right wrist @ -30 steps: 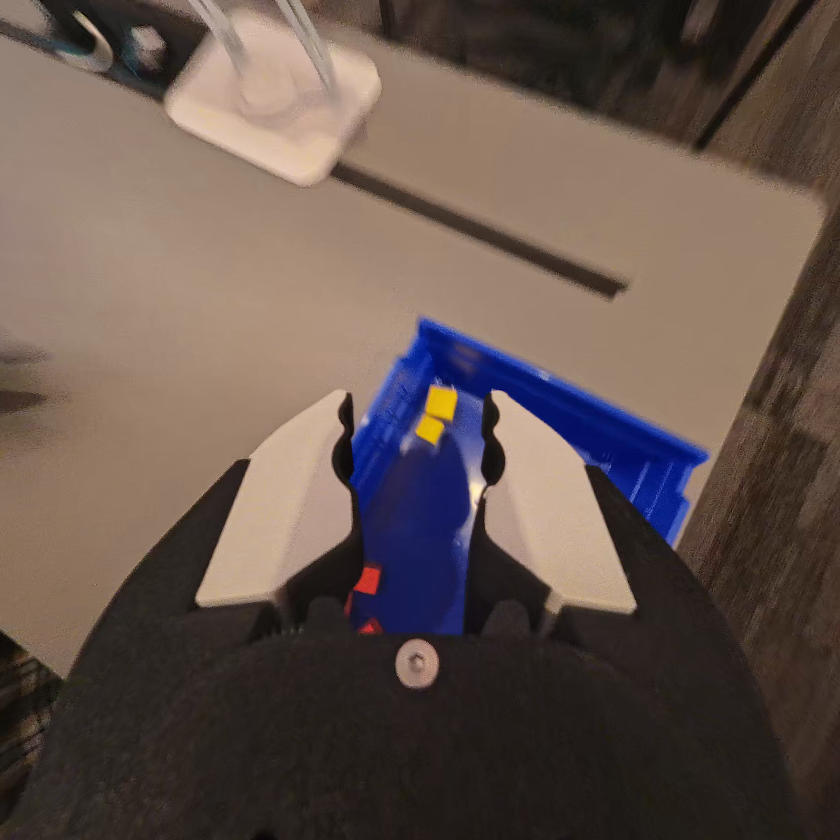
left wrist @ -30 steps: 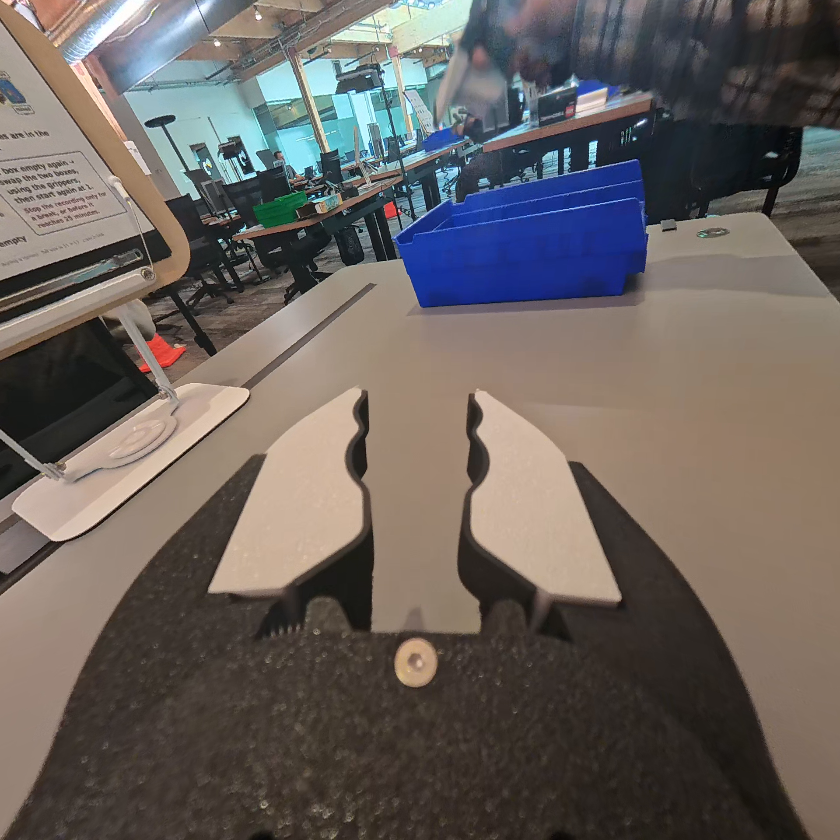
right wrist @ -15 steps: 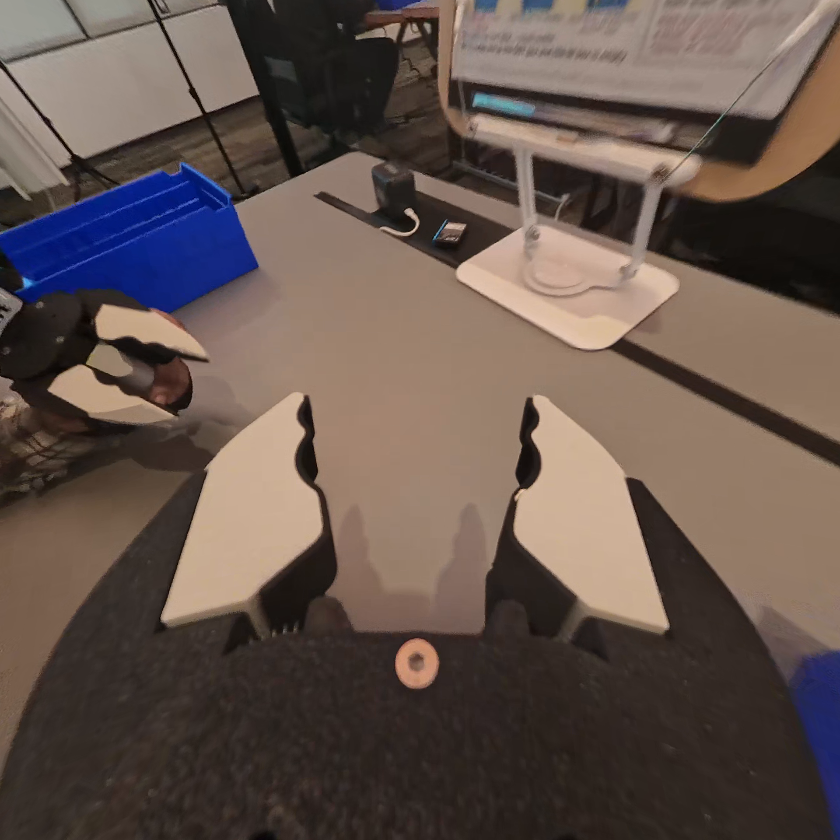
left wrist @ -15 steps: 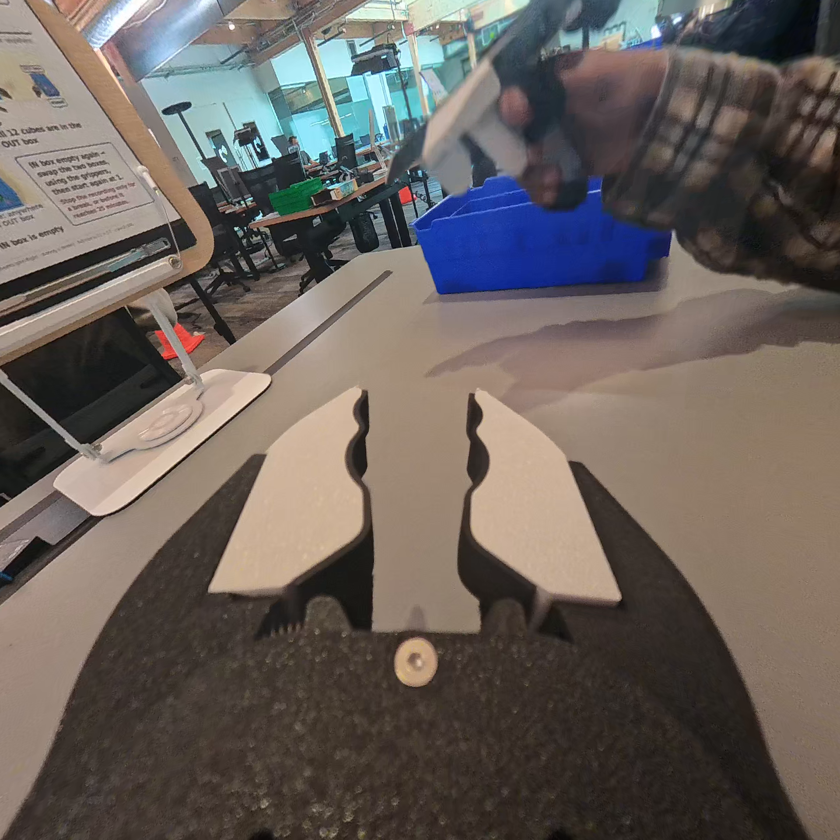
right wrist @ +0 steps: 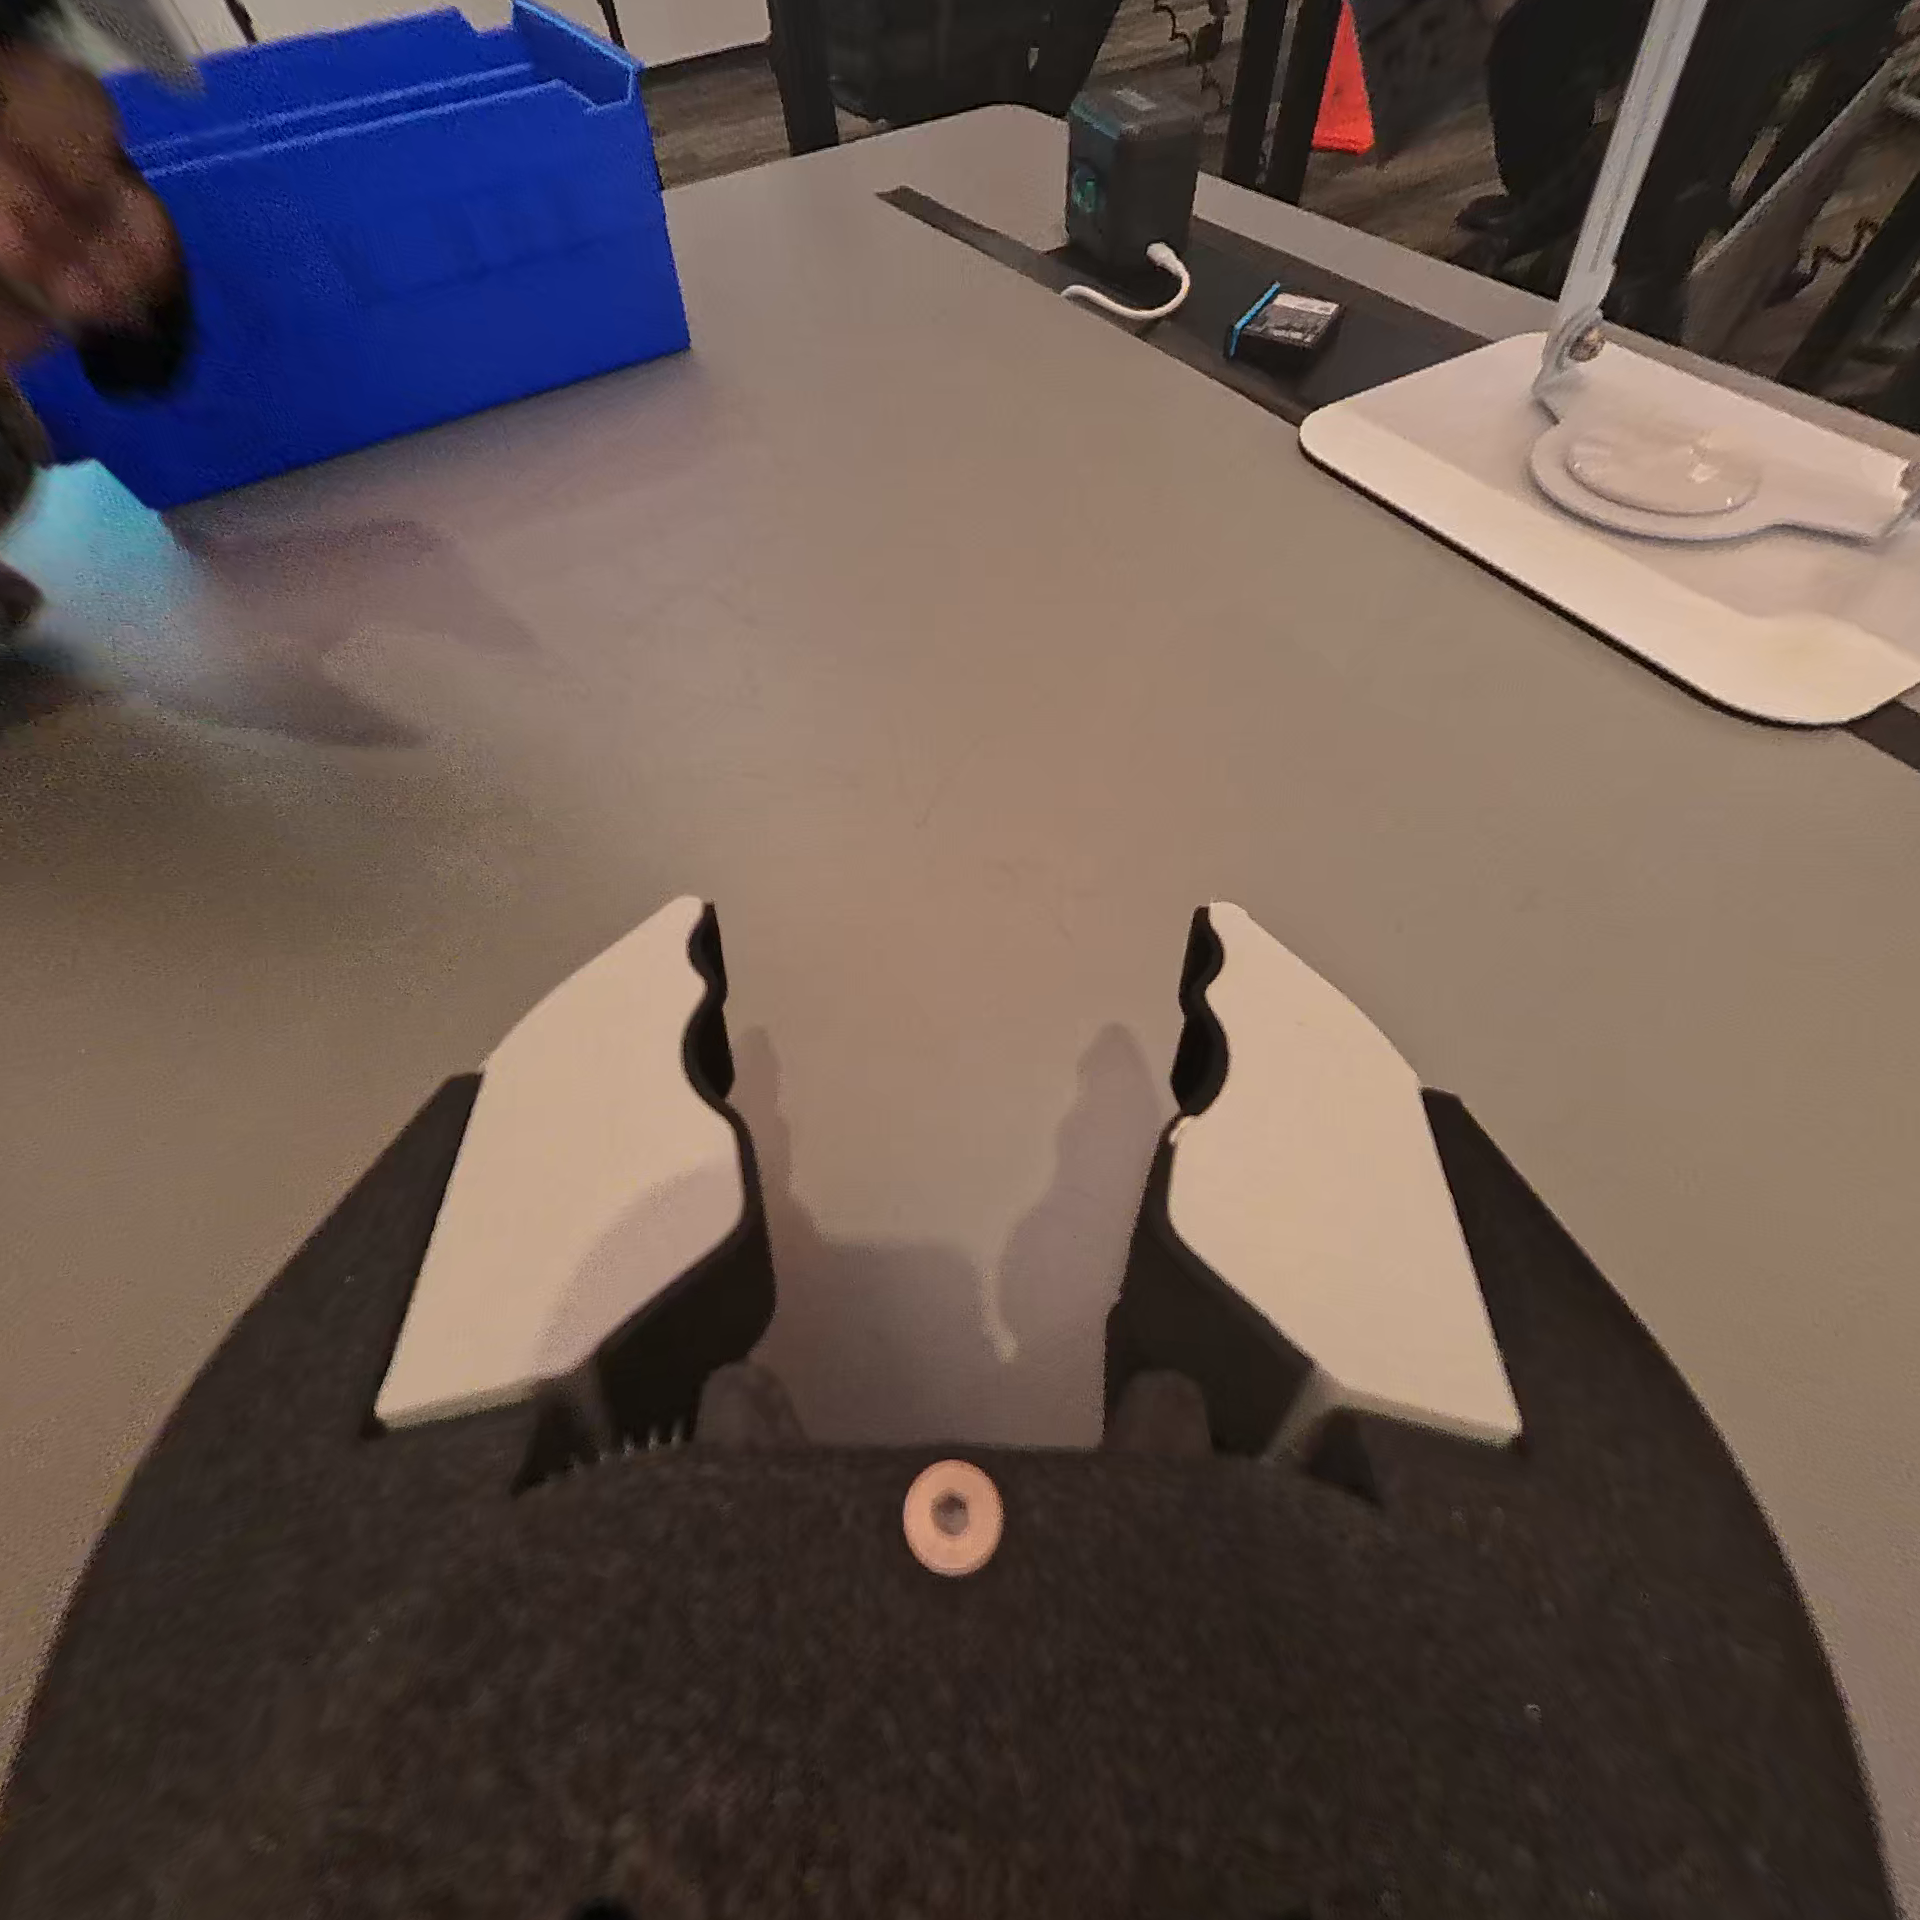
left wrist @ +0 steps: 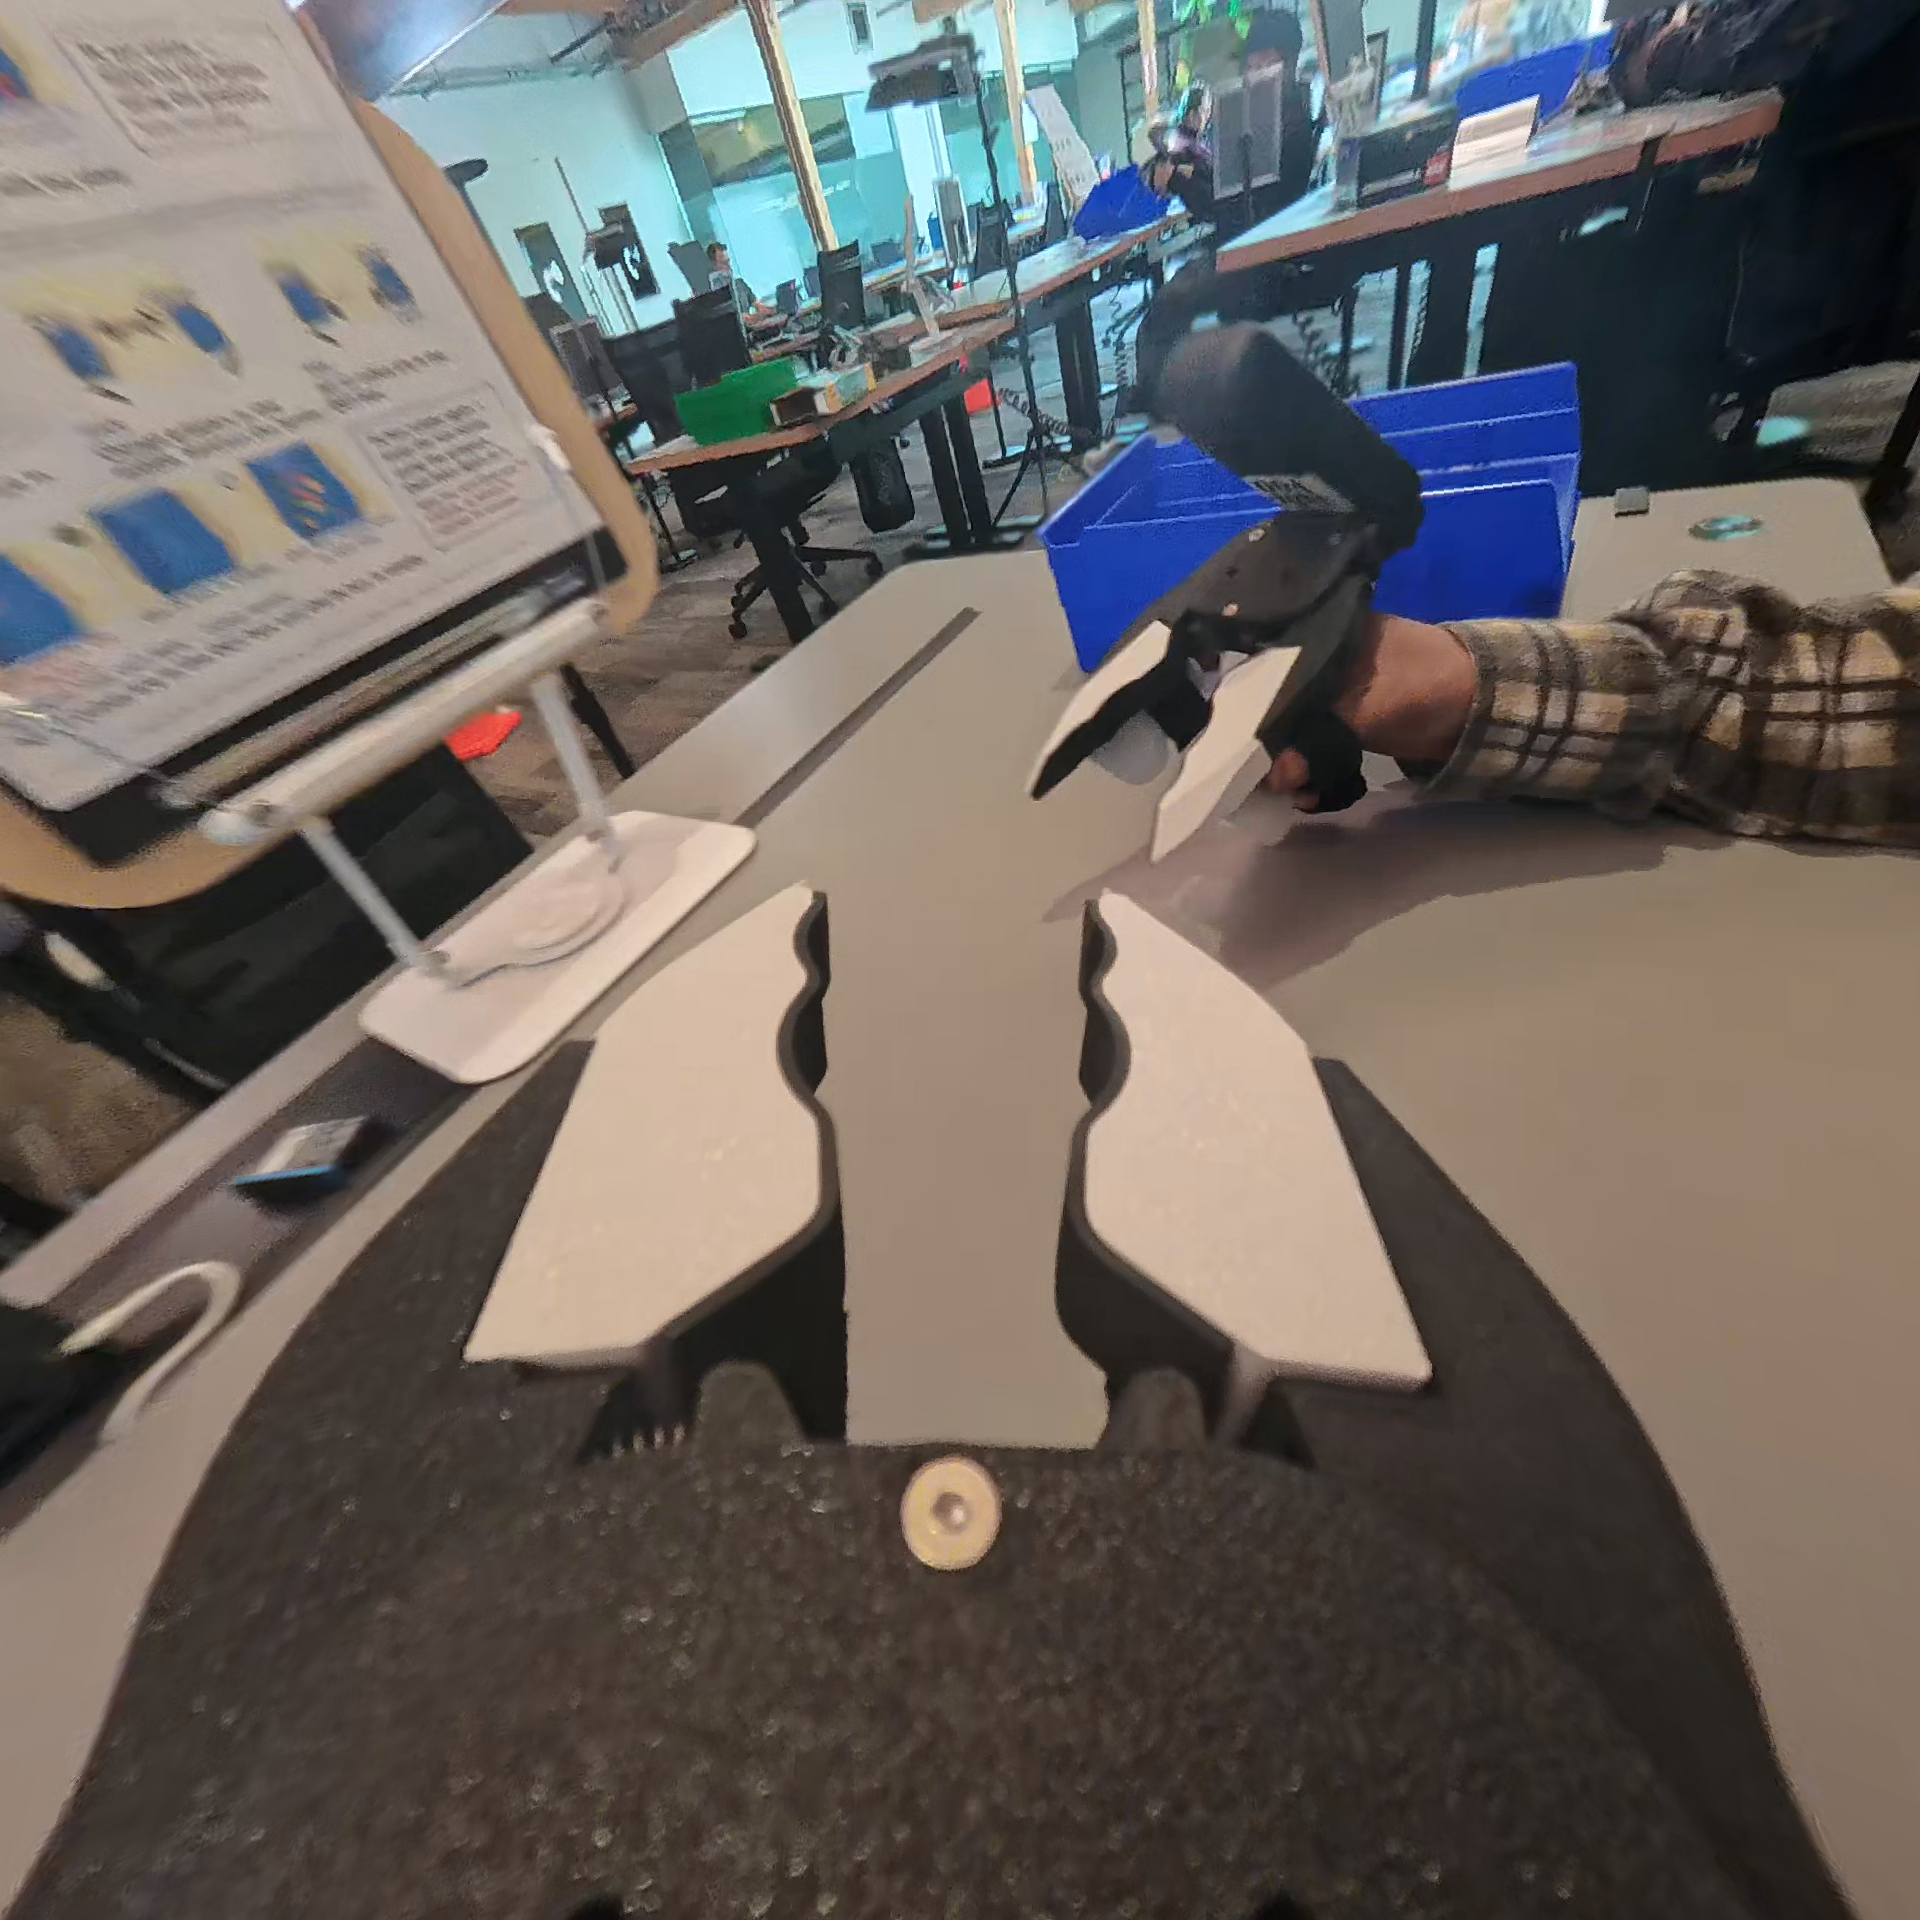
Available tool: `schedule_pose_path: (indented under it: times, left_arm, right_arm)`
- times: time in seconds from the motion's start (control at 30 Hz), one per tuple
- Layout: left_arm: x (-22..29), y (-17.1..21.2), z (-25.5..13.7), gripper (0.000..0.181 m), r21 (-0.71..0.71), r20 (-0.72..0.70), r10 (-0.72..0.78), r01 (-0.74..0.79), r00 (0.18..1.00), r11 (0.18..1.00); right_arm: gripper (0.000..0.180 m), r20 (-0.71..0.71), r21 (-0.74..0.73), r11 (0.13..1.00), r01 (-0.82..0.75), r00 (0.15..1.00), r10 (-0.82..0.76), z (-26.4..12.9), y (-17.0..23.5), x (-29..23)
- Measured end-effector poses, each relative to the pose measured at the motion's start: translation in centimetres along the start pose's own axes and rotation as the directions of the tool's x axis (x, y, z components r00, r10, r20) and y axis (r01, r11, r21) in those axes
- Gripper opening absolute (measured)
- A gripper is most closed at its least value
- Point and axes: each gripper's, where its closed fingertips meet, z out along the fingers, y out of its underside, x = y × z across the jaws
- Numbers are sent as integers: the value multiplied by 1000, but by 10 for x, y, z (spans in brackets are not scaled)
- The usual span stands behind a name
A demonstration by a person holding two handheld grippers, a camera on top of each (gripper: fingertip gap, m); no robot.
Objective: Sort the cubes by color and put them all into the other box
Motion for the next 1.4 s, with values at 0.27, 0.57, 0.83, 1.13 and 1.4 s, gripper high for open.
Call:
schedule_pose_path:
  times: [0.27,0.57,0.83,1.13,1.4]
  left_arm:
    - [-85,14,-182,55,-502,-13,129,-118,992,857]
    - [-95,138,-282,56,-812,-158,-49,-102,986,575]
    - [-76,197,-276,54,-862,-213,-96,-141,972,487]
    - [-72,225,-277,47,-932,-78,-118,-31,990,361]
    - [-62,231,-268,26,-931,-12,-286,93,958,353]
  right_arm:
    - [84,28,15,999,41,999,-42,6,-3,-15]
    - [84,5,-29,994,103,995,-103,16,-18,-40]
    - [86,-18,-94,981,169,985,-172,18,-36,-64]
    - [87,-23,-144,976,164,985,-169,16,-38,-69]
    - [87,-20,-116,983,145,989,-148,9,-40,-70]
